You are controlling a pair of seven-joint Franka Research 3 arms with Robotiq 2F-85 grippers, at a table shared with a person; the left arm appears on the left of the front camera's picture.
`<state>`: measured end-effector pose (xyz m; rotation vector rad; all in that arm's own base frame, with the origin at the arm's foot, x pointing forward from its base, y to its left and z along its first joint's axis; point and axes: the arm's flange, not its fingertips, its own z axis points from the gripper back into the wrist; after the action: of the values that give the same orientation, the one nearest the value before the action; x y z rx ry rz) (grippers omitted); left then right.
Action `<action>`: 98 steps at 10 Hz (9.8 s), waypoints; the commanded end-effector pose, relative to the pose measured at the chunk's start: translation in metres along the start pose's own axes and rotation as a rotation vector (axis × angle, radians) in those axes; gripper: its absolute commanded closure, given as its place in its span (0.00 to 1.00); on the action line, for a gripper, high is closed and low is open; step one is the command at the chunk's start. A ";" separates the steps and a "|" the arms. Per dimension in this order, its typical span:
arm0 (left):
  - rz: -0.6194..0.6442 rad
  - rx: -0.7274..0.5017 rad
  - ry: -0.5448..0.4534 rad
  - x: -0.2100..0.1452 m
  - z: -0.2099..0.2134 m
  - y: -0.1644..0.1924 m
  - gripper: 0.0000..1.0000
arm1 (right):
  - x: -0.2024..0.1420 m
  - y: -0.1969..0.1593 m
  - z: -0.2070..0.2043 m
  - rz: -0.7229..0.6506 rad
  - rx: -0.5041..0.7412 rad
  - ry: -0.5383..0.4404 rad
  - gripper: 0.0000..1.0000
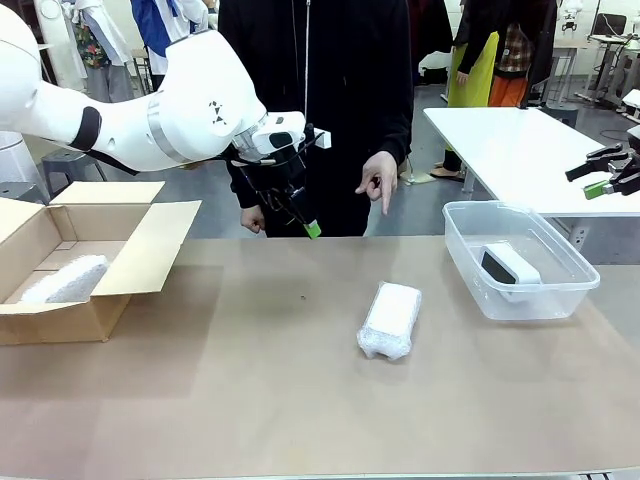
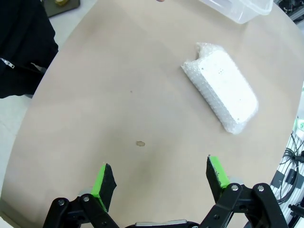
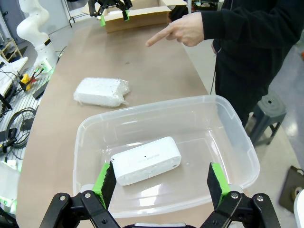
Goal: Separate and place wrapped and unwrapped clocks.
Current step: Pick up the Digital clock indicated by the person.
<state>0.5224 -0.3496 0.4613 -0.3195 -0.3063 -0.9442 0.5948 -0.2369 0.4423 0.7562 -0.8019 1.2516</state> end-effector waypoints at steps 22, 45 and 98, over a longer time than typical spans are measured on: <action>0.257 0.078 0.065 0.067 -0.058 -0.058 0.00 | 0.000 0.000 -0.002 0.001 0.003 -0.007 0.00; 0.358 0.178 0.383 0.116 -0.188 -0.149 0.00 | 0.000 0.000 -0.002 0.001 0.003 -0.007 0.00; 0.020 0.254 0.378 0.117 -0.077 -0.146 0.73 | 0.000 0.000 -0.002 0.001 0.003 -0.007 0.00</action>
<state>0.4711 -0.5496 0.4495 0.0551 -0.0607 -0.8906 0.5949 -0.2368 0.4421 0.7564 -0.8007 1.2518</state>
